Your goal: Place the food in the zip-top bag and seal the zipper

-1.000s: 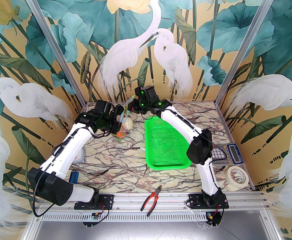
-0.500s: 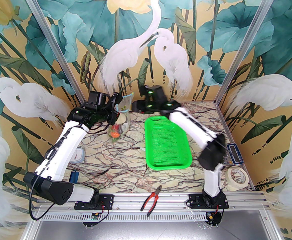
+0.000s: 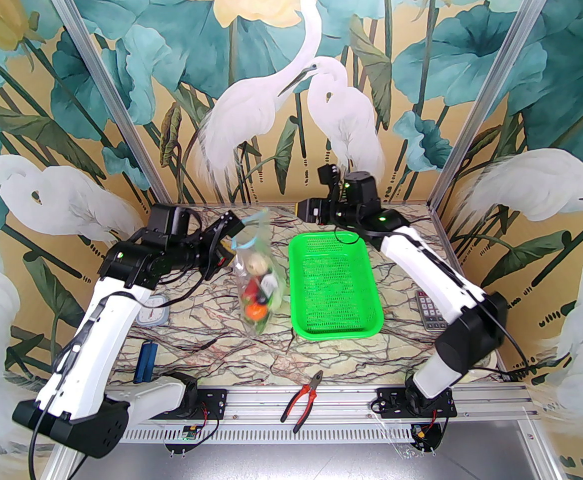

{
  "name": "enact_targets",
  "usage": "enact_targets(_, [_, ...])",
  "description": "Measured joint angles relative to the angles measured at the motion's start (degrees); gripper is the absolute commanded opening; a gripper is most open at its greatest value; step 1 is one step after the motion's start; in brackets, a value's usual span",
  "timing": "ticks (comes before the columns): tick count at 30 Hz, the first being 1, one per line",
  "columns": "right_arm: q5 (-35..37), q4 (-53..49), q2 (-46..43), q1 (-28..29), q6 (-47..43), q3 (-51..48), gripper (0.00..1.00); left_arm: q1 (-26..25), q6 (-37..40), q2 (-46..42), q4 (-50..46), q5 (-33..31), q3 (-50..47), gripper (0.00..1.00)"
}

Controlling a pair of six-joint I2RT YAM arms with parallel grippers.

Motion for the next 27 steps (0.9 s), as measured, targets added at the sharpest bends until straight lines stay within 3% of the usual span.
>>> enact_targets(7, [-1.2, 1.4, 6.3, 0.0, 0.4, 1.0, 0.5, 0.5, 0.2, 6.2, -1.2, 9.4, 6.9, 0.0])
enact_targets(10, [-1.6, 2.3, 6.4, 0.0, 0.6, 0.9, 0.52, 0.6, 1.3, 9.0, -1.2, 10.7, 11.2, 0.0])
enact_targets(15, [-1.6, 6.0, 4.3, -0.7, 0.6, -3.5, 0.56, 3.1, 2.9, 9.1, -1.2, 7.7, 11.0, 0.0])
enact_targets(20, [-2.8, 11.4, 0.5, -4.2, 1.9, -11.6, 0.56, 5.6, 3.0, 10.0, 1.0, 1.5, 3.6, 0.0])
enact_targets(27, [-10.1, 23.6, -1.5, -6.9, 3.0, -19.6, 0.55, 7.5, 3.0, 12.4, 4.3, -2.1, -0.5, 0.0])
